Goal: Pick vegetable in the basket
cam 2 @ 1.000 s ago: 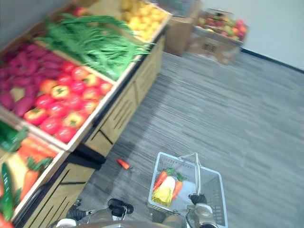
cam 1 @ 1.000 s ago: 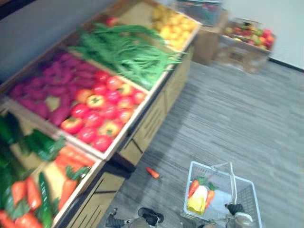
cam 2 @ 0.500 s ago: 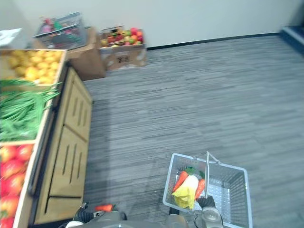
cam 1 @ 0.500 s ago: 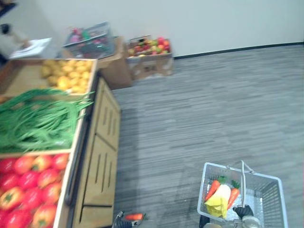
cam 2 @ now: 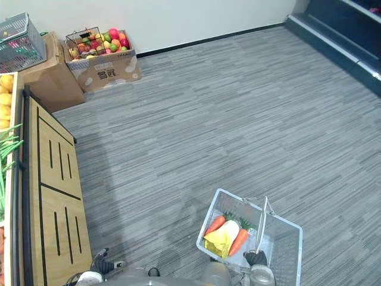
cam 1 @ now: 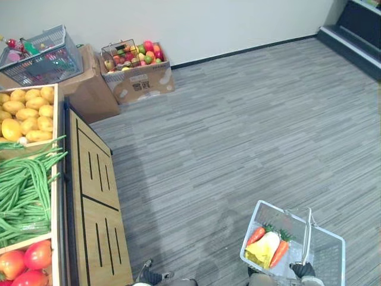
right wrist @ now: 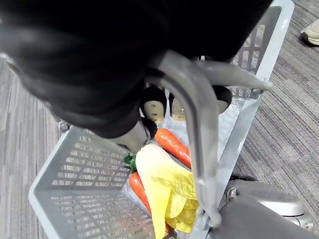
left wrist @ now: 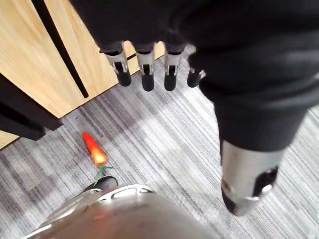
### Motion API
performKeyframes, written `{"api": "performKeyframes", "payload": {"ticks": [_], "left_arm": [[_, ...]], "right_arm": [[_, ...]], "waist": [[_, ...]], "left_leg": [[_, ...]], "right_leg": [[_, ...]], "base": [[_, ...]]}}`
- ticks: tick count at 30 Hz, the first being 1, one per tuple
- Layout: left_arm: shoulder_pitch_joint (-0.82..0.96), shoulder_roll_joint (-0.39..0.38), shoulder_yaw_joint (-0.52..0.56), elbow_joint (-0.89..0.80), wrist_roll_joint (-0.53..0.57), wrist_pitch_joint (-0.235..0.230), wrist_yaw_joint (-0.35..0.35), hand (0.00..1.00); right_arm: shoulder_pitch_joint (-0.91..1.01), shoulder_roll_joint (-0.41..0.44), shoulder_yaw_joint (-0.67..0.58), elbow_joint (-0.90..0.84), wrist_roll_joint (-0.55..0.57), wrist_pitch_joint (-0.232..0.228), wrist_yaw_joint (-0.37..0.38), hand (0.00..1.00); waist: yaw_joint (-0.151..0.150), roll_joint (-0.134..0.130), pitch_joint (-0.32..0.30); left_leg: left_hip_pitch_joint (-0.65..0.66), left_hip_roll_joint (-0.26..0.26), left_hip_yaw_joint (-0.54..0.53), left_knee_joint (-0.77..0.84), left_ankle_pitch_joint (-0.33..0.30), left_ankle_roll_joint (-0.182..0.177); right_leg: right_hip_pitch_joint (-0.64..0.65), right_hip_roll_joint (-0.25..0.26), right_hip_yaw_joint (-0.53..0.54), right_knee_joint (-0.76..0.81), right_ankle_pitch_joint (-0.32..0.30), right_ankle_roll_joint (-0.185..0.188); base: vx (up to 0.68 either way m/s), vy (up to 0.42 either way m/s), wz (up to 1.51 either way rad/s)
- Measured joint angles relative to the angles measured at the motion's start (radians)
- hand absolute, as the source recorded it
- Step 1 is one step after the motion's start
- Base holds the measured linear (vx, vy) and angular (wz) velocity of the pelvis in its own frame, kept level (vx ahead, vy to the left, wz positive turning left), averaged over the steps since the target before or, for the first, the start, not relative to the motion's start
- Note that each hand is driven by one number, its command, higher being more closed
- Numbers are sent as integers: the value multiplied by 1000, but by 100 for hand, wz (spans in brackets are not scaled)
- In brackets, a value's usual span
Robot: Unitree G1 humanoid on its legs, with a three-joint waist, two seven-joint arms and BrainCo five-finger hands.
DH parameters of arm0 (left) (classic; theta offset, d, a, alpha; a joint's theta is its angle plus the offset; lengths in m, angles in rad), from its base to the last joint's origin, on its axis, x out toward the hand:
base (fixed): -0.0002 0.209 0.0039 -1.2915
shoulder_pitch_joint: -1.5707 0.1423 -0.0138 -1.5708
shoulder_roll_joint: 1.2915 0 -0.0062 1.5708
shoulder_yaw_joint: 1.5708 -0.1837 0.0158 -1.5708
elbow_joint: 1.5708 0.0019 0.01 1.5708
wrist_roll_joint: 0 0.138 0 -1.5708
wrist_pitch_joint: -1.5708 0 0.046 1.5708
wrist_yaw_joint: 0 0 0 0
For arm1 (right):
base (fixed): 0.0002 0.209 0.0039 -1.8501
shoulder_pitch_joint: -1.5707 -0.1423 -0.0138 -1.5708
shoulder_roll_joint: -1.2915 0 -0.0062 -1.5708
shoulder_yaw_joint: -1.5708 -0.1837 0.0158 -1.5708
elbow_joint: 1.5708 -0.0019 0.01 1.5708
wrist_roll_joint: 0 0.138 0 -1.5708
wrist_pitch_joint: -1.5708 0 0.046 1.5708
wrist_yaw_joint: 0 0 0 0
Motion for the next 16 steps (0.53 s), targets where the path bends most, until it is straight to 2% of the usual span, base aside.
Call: {"api": "performKeyframes", "payload": {"ticks": [3, 6, 8, 10, 13, 16], "left_arm": [[1, 0, 9, 0, -2, 1, 0, 0], [15, -16, 71, 8, -84, 5, 0, 0], [23, -28, 122, 22, -136, 18, 1, 0], [30, -45, 155, 48, -216, 23, 0, 0], [45, -68, 174, 60, -281, 25, -1, 0], [46, -73, 174, 72, -314, 24, -8, 0]], "right_arm": [[3, 11, -9, 0, 0, 1, 0, 100], [3, 30, -20, 15, 0, 1, 18, 100], [5, 37, -29, 27, 1, 1, 21, 100], [16, 29, -50, 50, 39, 7, 20, 100], [49, 26, -78, 62, 83, 8, 19, 100], [58, 23, -78, 71, 109, 8, 20, 100]], "waist": [[2, -7, -5], [8, -28, -29], [9, -32, -49], [1, -7, -71], [0, 19, -102], [0, 32, -111]], "left_leg": [[6, -5, -3, 0, 1, 1], [-2, -17, -2, -20, 5, 9], [-3, -18, -7, -30, 8, 14], [-2, -8, -36, -37, 11, 17], [-1, 4, -73, -56, 13, 20], [1, 12, -92, -71, 20, 16]], "right_leg": [[0, -9, -33, 20, -1, -1], [13, -19, -79, -39, 0, -1], [44, -17, -109, -102, 10, 14], [76, -8, -149, -135, 16, 14], [100, 7, -192, -160, 16, 13], [124, 23, -221, -190, 23, 4]], "base": [[-38, 10, 6], [-36, -16, 0], [-6, -51, 5], [19, -68, 33], [34, -79, 36], [18, -59, 24]]}}
